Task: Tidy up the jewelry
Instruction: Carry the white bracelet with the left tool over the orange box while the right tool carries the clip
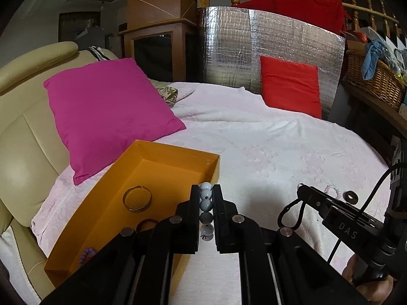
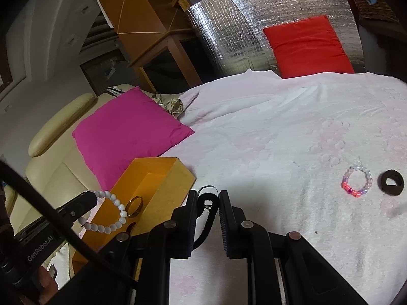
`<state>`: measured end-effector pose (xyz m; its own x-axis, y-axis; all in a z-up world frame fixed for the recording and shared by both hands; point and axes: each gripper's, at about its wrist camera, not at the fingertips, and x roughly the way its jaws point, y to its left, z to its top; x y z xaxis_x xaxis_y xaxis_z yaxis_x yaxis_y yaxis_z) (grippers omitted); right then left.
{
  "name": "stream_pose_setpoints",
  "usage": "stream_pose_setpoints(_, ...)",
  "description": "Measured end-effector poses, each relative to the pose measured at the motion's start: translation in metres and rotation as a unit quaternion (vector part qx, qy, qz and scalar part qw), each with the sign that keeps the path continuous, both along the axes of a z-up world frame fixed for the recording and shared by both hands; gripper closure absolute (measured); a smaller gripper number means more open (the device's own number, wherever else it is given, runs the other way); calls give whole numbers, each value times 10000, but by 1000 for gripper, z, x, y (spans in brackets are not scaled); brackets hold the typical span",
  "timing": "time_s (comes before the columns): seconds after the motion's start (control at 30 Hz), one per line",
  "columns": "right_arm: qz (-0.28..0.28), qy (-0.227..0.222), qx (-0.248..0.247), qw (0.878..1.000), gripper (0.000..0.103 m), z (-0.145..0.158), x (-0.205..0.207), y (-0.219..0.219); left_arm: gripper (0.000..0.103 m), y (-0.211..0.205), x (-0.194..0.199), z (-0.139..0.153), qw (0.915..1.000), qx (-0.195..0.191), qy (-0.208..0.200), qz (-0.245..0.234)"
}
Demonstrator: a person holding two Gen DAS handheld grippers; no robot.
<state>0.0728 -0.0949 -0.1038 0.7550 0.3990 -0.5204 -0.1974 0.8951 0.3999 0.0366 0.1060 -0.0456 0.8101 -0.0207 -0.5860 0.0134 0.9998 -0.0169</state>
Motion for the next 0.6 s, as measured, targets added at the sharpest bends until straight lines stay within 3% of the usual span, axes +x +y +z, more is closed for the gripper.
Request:
stream_pose_setpoints(0.27, 163, -73, -115, 9998, 85, 13, 7, 20, 94, 31, -2, 2, 9996, -177, -28, 218)
stream_pose_setpoints(0.4, 275, -51, -32, 9996, 85, 26, 20, 35, 94, 72, 1, -1, 9974, -311, 11, 657)
stream_pose_setpoints(0.6, 675, -63, -227, 9974, 85, 42, 37, 80, 94, 135, 15, -27, 9885, -505, 503, 1334)
